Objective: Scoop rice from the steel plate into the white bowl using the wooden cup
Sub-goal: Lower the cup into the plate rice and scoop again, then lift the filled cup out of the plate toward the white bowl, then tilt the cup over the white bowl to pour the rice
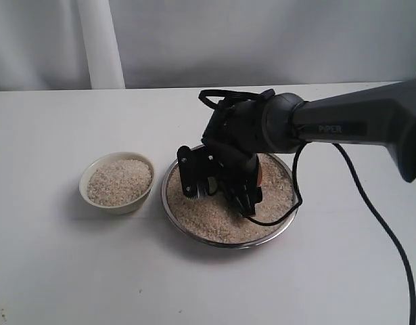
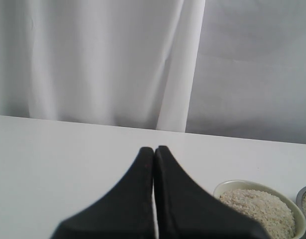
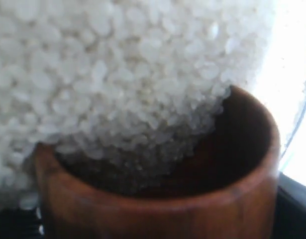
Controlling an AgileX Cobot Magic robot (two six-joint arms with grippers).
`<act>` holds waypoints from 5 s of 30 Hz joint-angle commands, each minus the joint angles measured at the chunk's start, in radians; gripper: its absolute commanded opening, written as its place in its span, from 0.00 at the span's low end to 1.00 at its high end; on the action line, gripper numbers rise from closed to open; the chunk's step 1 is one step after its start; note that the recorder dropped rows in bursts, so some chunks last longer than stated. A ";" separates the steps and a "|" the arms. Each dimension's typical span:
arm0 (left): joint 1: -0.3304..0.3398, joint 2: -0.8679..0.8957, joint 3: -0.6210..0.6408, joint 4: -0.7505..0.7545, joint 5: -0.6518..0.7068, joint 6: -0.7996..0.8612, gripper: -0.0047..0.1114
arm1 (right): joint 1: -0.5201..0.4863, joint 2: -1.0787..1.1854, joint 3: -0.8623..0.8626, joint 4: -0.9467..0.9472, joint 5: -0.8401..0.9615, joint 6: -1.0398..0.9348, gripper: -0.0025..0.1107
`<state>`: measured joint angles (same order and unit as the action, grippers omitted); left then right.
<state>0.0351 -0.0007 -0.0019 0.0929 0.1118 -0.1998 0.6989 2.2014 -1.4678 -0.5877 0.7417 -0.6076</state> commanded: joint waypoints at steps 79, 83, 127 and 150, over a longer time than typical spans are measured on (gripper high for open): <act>-0.005 0.001 0.002 -0.005 -0.003 -0.005 0.04 | -0.034 -0.457 0.270 0.427 -0.742 0.167 0.02; -0.005 0.001 0.002 -0.005 -0.003 -0.005 0.04 | -0.032 -0.354 0.121 0.415 -0.613 0.167 0.02; -0.005 0.001 0.002 -0.005 -0.003 -0.005 0.04 | 0.271 0.190 -0.472 -0.519 0.088 0.111 0.02; -0.005 0.001 0.002 -0.005 -0.003 -0.005 0.04 | 0.330 0.184 -0.472 -0.579 0.122 0.010 0.02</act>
<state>0.0351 -0.0007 -0.0019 0.0929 0.1118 -0.1998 1.0280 2.4017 -1.9335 -1.1436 0.8417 -0.5784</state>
